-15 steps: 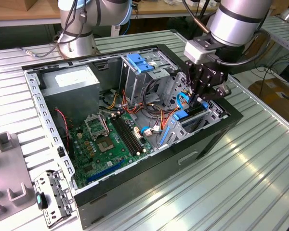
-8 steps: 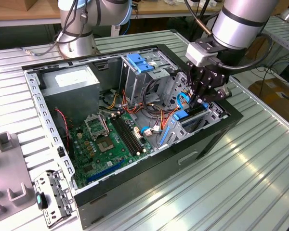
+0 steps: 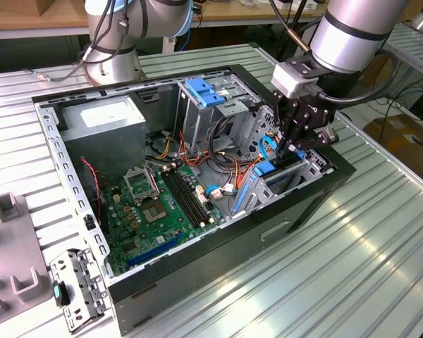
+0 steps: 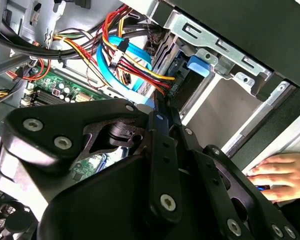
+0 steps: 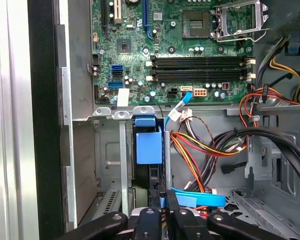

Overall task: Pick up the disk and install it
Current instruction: 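Insert the second disk wire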

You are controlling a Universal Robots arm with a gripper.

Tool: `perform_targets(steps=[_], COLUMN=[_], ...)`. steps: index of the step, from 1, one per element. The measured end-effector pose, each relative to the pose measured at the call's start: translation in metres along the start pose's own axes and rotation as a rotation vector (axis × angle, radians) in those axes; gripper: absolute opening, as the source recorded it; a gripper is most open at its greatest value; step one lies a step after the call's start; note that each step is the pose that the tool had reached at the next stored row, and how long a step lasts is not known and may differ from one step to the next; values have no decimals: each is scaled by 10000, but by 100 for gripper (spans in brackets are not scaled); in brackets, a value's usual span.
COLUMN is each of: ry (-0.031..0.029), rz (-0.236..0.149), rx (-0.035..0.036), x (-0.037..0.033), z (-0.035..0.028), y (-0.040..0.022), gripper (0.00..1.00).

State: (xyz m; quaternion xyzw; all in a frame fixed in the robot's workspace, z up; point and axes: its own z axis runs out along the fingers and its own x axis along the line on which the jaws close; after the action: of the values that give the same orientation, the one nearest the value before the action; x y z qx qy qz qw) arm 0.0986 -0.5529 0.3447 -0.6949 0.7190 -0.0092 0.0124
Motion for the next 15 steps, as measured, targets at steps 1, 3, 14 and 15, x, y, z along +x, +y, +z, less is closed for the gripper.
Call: perform_targets(steps=[1,3,14,15], ry=[-34,-75,-107,-126], rz=[1,1,1,1], rx=[-1,-2,-3,-4], x=[0,-1,48,48], z=[-3,-19,-12,-3], y=[-1,-5,-6,-6], gripper=[16,16,16,16])
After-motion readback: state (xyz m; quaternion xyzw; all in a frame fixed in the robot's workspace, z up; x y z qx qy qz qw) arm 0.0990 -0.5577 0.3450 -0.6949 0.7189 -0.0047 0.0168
